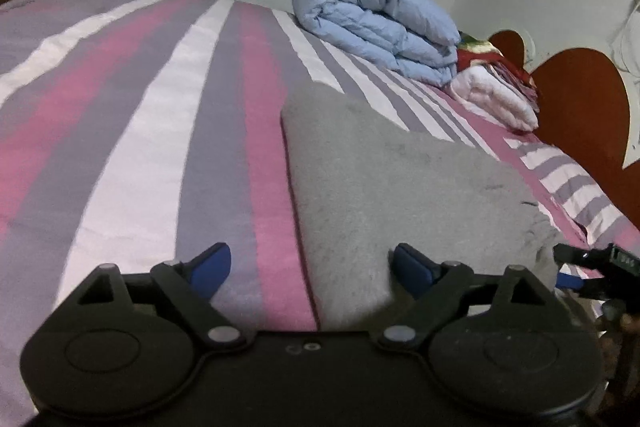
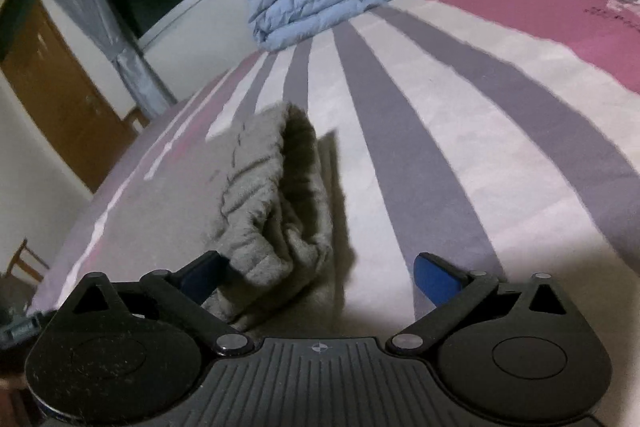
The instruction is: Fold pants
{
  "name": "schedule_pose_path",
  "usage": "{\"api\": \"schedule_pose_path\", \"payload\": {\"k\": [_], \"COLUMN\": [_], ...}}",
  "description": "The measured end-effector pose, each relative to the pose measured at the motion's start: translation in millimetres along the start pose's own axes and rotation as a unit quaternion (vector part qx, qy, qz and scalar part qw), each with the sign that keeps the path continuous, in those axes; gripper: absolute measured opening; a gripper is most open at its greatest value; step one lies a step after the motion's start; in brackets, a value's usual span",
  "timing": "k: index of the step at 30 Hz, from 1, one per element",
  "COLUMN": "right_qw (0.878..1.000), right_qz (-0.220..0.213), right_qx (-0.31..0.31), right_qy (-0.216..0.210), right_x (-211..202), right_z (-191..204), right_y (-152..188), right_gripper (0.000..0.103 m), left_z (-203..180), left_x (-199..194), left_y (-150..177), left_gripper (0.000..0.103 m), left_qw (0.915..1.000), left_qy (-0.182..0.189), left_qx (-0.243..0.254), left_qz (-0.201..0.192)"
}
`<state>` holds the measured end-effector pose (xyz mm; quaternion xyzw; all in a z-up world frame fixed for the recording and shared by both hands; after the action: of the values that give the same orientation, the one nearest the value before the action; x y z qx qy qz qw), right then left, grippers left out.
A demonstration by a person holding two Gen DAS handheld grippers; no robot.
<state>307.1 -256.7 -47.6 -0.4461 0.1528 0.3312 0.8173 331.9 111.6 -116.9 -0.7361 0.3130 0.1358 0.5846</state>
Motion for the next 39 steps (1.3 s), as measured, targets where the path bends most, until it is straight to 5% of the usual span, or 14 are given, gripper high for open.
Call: {"api": "schedule_pose_path", "payload": {"k": [4,7,13,17,24,26,31,37,39], "right_qw": [0.998,0.999,0.998,0.995,0.993,0.993,0.991,0.994,0.99], "right_qz": [-0.033,0.039,-0.009,-0.01,-0.021,-0.036,-0.06,-0.031,-0.042], "right_qx": [-0.035,-0.037,0.004,0.039,0.091,0.087,0.085,0.072,0.088], "right_qy": [-0.029,0.013,-0.068,-0.091,-0.07,-0.075,-0.085,-0.079,-0.106], "right_x": [-19.1,11.0,-19.3,-15.6,7.2,-0.5,-15.1,4.9,0.8], "right_z": [18.4,5.6,22.9,24.0,8.7,6.8,9.9,9.4,13.0], "right_y": [-0.6,21.3,17.0,16.9,-5.8,-14.1,-8.5,-11.8,-15.5], "right_gripper": [0.101,0.103,0.102,0.066,0.063,0.042,0.042,0.042,0.033], "left_z": [-6.0,-3.1,-4.5,3.7,17.5,19.6,19.3,19.5,20.2], "left_x": [-12.9,-9.2,-30.0,-38.0,-41.2,-39.1,-39.4,-35.8,-36.0], "left_y": [11.9,18.1,18.2,14.0,8.9,8.8,8.8,10.7,10.7], "left_gripper": [0.089,0.09,0.083,0.083,0.087,0.087,0.088,0.089,0.089], "left_qw": [0.9994,0.9996,0.9992,0.9979,0.995,0.995,0.9951,0.9955,0.9954], "left_qy": [-0.01,-0.013,-0.017,-0.039,-0.065,-0.067,-0.065,-0.07,-0.071], "left_qx": [0.032,0.025,0.027,0.004,-0.017,-0.021,-0.019,-0.014,-0.015], "left_qz": [-0.002,0.003,-0.024,-0.053,-0.075,-0.071,-0.071,-0.063,-0.063]}}
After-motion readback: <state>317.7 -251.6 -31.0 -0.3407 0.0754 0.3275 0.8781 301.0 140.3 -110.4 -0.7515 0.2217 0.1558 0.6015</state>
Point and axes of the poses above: each gripper's, at about its wrist camera, not at the fingertips, and x roughly the way its jaws point, z to its left, y to its underside, the point moved 9 cm from there along x, roughly the way its jaws point, and after that the axes turned 3 degrees about x, right-handed, at the moved point
